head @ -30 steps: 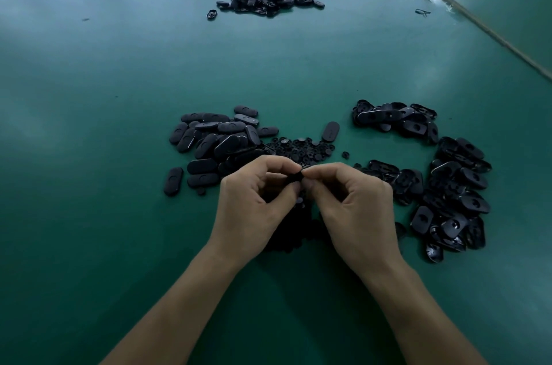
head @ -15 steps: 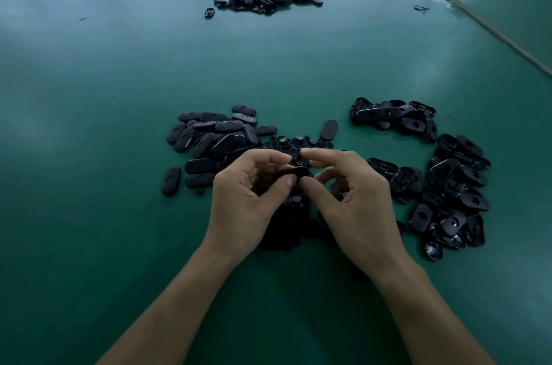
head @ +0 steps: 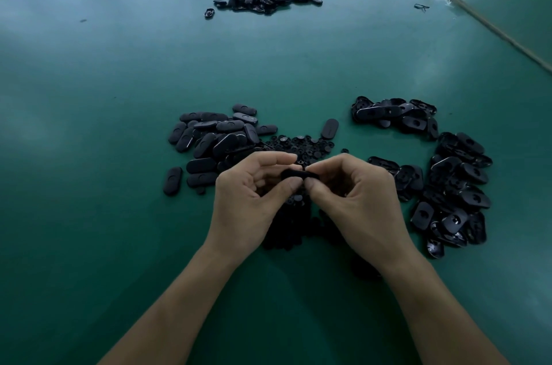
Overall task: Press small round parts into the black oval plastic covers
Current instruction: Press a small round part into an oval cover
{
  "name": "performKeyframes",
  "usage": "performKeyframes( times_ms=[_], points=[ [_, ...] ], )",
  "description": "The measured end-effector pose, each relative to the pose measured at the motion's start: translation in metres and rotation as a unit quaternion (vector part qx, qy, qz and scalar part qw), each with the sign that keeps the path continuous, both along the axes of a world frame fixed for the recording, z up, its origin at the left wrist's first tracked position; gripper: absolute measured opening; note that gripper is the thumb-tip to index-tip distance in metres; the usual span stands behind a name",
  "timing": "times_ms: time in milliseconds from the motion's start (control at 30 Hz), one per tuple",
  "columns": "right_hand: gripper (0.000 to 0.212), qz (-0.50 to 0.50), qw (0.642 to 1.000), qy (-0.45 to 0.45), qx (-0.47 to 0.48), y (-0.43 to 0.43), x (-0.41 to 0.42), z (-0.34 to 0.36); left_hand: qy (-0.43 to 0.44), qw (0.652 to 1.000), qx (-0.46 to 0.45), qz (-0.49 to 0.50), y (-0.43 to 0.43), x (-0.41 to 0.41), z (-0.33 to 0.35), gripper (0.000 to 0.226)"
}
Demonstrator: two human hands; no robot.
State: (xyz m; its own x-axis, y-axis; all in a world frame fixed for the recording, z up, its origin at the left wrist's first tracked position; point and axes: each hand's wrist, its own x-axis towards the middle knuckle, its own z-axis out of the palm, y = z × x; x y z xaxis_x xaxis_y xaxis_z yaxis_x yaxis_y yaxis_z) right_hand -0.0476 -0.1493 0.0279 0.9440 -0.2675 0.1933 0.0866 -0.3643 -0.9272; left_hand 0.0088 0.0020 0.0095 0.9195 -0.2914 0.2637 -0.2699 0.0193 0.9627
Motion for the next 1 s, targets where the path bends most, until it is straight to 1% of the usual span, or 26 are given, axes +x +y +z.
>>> performKeyframes(
  times_ms=[133, 267, 433, 567, 667, 733, 800, 833, 867, 933, 1000],
  points=[
    [0.011, -0.008, 1.0, 0.0, -0.012, 0.001, 0.001, 0.002, 0.005, 1.0, -0.006, 0.001, 0.0, 0.0, 0.001, 0.038],
    [0.012, -0.015, 1.0, 0.006, -0.013, 0.001, 0.002, 0.003, 0.013, 1.0, -0.014, 0.013, -0.001, -0.002, 0.001, 0.038],
    [0.015, 0.001, 0.999, 0.011, 0.03, -0.002, 0.002, 0.001, 0.027, 0.999, -0.032, 0.016, 0.0, -0.003, 0.002, 0.035],
    [0.015, 0.017, 0.999, 0.011, 0.03, -0.003, 0.003, 0.0, 0.015, 0.999, -0.023, 0.032, 0.0, -0.003, 0.003, 0.036],
    [0.013, 0.019, 1.0, 0.014, 0.019, -0.006, 0.004, 0.001, -0.014, 0.999, -0.005, 0.049, -0.002, -0.006, 0.003, 0.035],
    [0.01, 0.001, 1.0, 0.005, -0.016, -0.006, 0.004, 0.0, -0.033, 0.998, 0.003, 0.061, -0.003, -0.007, 0.003, 0.034],
    [0.009, -0.066, 0.994, -0.008, -0.086, -0.01, 0.003, 0.0, -0.042, 0.996, 0.001, 0.075, -0.003, -0.008, 0.004, 0.031],
    [0.012, -0.114, 0.984, -0.005, -0.135, -0.014, 0.003, -0.001, -0.041, 0.996, -0.005, 0.08, -0.003, -0.007, 0.004, 0.029],
    [0.017, -0.162, 0.968, 0.01, -0.19, -0.02, 0.002, -0.002, -0.038, 0.996, -0.012, 0.084, -0.002, -0.007, 0.004, 0.027],
    [0.029, -0.229, 0.928, 0.081, -0.282, -0.031, 0.0, -0.004, -0.036, 0.994, -0.019, 0.098, 0.0, -0.006, 0.003, 0.024],
    [0.04, -0.249, 0.899, 0.163, -0.322, -0.036, -0.002, -0.005, -0.047, 0.991, -0.017, 0.128, 0.0, -0.005, 0.003, 0.022]
  ],
)
